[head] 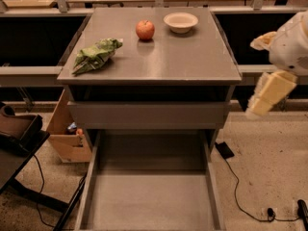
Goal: Place apple into middle drawer
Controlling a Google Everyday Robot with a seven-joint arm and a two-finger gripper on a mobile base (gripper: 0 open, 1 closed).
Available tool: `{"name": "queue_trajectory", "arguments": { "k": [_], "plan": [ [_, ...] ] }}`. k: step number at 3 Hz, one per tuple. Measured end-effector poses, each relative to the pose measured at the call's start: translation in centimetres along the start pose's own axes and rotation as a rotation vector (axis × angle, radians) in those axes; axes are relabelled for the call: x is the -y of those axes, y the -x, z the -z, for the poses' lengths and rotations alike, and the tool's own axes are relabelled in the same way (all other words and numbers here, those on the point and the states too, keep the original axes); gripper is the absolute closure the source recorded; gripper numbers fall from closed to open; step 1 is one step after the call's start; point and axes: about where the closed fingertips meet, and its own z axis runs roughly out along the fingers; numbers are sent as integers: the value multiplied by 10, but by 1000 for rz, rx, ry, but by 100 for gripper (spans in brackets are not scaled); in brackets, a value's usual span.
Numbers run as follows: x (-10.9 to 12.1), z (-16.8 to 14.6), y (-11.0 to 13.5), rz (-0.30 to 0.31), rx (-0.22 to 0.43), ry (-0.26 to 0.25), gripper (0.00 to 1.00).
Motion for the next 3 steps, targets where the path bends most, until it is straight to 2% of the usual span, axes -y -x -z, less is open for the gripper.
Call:
{"name": "queue_trajectory", "arguments": {
  "k": [1,2,3],
  "plan": [
    [64,-43,19,-50,175,-86,0],
    [137,-65,50,-104,285,-202,0],
    [135,-65,50,-103,283,-199,0]
  ]
}}
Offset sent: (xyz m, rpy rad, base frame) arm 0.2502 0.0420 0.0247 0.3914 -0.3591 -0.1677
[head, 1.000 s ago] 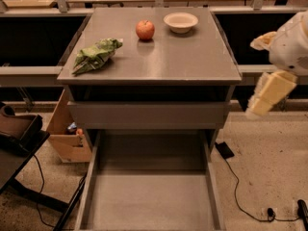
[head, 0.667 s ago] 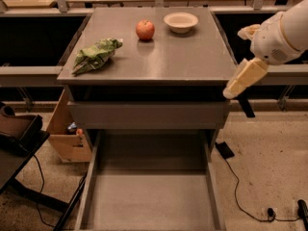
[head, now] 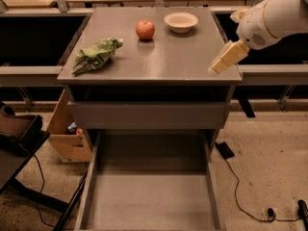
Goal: Place apple into middle drawer
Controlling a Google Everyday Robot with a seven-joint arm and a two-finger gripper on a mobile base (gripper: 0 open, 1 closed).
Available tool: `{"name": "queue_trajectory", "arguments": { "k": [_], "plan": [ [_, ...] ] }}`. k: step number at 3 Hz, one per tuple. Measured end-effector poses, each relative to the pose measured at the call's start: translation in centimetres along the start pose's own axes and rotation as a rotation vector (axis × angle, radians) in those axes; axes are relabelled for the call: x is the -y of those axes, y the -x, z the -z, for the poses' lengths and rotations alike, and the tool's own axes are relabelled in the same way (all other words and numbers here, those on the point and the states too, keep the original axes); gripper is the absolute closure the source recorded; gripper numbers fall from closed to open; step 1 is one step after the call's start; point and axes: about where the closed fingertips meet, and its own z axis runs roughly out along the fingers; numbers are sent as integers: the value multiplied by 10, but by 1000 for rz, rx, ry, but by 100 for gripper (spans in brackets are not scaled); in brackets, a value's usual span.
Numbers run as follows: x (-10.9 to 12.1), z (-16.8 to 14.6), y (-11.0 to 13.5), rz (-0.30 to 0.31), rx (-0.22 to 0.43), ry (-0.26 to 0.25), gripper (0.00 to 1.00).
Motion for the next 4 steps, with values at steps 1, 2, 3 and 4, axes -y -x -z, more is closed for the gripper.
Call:
{"name": "queue_trajectory", "arguments": {
  "k": [1,2,3,4],
  "plan": [
    [15,-22,6,21,60,4,0],
    [48,-72,31,59,185,4,0],
    [81,-113,59,59,247,-26,0],
    [103,-168,94,-7,325,-39,0]
  ]
}}
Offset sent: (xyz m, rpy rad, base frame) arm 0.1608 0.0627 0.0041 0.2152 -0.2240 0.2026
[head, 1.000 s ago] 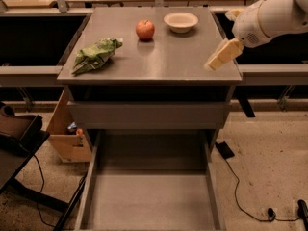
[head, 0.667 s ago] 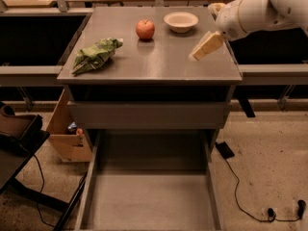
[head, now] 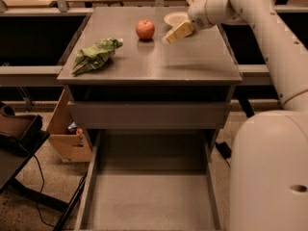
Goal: Place apple into middle drawer
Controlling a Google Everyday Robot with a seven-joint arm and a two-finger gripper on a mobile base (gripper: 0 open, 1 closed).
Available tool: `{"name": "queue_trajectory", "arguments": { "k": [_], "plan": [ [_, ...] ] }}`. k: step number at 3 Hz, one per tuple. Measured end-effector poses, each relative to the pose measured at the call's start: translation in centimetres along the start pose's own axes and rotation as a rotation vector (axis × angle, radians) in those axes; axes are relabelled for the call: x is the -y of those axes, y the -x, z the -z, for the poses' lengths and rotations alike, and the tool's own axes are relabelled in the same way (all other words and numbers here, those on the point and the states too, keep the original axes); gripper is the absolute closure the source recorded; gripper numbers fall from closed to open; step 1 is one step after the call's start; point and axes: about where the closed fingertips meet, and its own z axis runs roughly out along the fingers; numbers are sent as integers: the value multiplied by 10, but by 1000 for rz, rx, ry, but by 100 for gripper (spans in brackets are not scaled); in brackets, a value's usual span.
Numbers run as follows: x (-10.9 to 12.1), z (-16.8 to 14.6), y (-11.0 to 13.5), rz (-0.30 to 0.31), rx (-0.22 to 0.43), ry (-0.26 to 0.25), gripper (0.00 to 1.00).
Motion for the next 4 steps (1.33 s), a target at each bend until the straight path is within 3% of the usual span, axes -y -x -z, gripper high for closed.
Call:
{"name": "queue_trajectory", "arguments": {
  "k": [1,3,4],
  "plan": [
    [10,-40,3,-54,6,-30,0],
    [-8,-115,24,-115,57,23,0],
    [-18,-149,14,-158,53,50,0]
  ]
}}
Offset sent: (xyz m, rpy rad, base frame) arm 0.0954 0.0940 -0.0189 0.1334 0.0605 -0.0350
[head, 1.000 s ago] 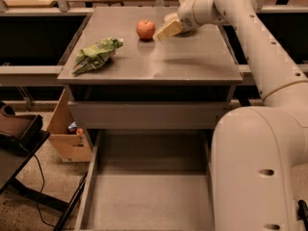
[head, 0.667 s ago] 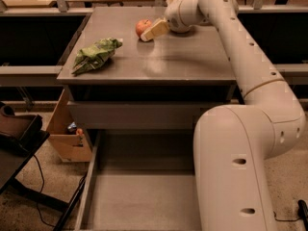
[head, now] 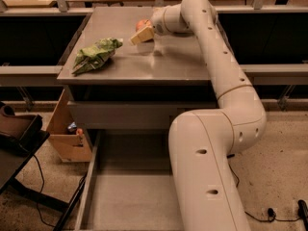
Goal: Place apple into middle drawer
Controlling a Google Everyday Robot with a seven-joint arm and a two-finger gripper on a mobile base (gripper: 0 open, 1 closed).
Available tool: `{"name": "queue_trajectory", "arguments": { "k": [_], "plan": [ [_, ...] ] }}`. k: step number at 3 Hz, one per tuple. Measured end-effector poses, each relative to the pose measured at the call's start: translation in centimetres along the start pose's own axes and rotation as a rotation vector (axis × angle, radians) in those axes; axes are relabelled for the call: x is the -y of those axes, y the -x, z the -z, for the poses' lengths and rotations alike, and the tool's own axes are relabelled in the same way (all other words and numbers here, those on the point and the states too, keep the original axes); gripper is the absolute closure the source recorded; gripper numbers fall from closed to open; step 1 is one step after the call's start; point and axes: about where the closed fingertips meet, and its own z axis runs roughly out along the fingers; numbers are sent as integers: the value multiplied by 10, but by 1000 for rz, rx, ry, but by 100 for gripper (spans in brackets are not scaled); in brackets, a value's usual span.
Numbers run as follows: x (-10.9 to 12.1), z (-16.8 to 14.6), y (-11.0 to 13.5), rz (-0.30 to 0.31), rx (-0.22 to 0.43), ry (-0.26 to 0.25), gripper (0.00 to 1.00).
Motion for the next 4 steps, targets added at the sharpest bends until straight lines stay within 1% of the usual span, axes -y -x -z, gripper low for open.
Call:
{"name": "queue_trajectory", "arguments": {
  "k": [1,2,4],
  "plan": [
    [-3,-13,-14,-42,-17,10,0],
    [-4,-21,-31,-81,-42,15,27],
    [-4,-21,-31,-81,-42,15,72]
  ]
}}
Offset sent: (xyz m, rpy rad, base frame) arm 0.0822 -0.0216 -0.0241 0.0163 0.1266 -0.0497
